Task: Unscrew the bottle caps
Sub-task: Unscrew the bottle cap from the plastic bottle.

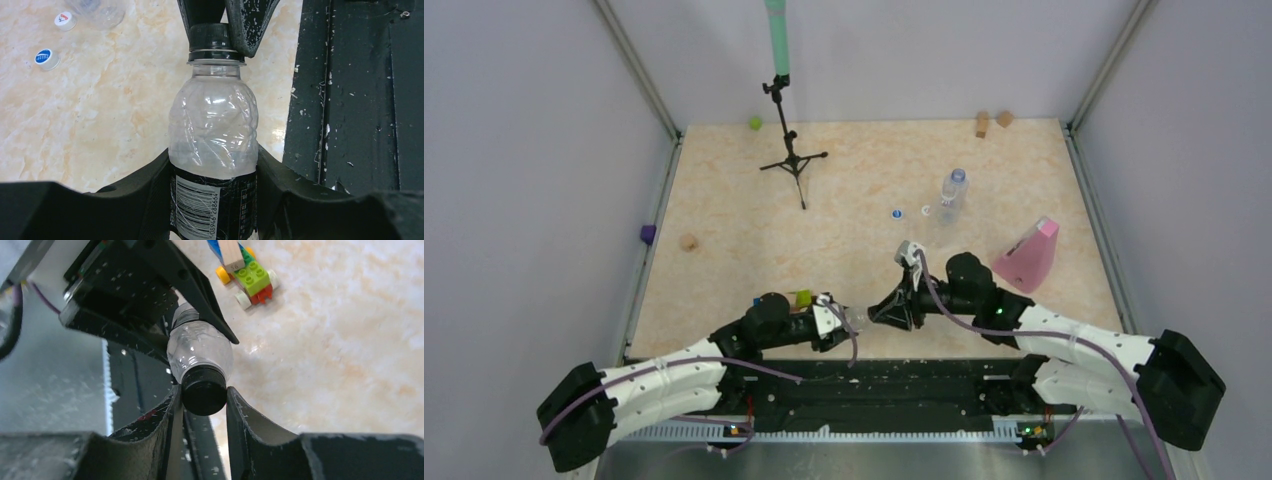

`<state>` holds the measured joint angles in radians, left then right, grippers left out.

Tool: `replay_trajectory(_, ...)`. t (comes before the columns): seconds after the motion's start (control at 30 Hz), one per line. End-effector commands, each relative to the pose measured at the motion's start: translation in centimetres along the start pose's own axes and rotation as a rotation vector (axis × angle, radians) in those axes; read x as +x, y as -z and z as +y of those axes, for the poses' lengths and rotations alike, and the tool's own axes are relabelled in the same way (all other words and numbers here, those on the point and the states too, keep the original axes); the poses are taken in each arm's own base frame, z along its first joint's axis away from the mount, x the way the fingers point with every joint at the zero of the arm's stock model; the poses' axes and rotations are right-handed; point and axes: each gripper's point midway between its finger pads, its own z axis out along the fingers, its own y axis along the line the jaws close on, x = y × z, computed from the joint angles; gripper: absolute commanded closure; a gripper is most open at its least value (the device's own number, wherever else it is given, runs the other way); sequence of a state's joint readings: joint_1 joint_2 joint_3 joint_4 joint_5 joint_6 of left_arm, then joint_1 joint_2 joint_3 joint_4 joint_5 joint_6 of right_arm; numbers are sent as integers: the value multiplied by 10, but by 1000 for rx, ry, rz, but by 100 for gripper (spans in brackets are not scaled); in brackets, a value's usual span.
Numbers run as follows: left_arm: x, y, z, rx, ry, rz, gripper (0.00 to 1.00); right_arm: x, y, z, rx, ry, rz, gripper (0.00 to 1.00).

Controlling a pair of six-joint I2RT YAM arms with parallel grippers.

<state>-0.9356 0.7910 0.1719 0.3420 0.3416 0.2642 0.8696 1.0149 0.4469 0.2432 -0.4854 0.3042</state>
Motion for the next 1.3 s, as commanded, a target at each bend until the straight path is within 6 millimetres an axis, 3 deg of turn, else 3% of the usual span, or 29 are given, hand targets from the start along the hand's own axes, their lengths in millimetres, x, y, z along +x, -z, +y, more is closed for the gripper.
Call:
replay_trajectory(0.0, -32, -1, -10, 69, -30, -123, 100, -36, 3, 26, -179, 503, -149, 100)
replay_trajectory(0.17, -33, -1, -13, 83, -34, -133, 100, -26, 8, 31, -243, 783, -204, 100)
replay_trajectory(0.4, -32, 0, -12, 74, -31, -132, 100, -18, 9, 22, -233, 956, -180, 100)
replay_trajectory(0.7, -32, 1, -11, 63, -34, -139, 100, -19, 7, 21, -227, 953, -183, 99)
replay_trajectory(0.8, -30, 1, -9, 53, -33, -131, 100, -22, 9, 23, -217, 869, -193, 85)
replay_trajectory(0.9, -29, 1, -8, 44, -32, -125, 100, -30, 14, 22, -166, 788, -231, 61)
replay_trajectory(1.03, -25, 1, -7, 40, -30, -112, 100, -36, 27, 24, -116, 788, -325, 44)
replay_trajectory(1.13, -22, 2, -6, 29, -29, -103, 100, -47, 40, 25, -64, 700, -417, 33)
replay_trajectory(1.27, -25, 1, -4, 19, -31, -111, 100, -63, 52, 30, -36, 514, -510, 28)
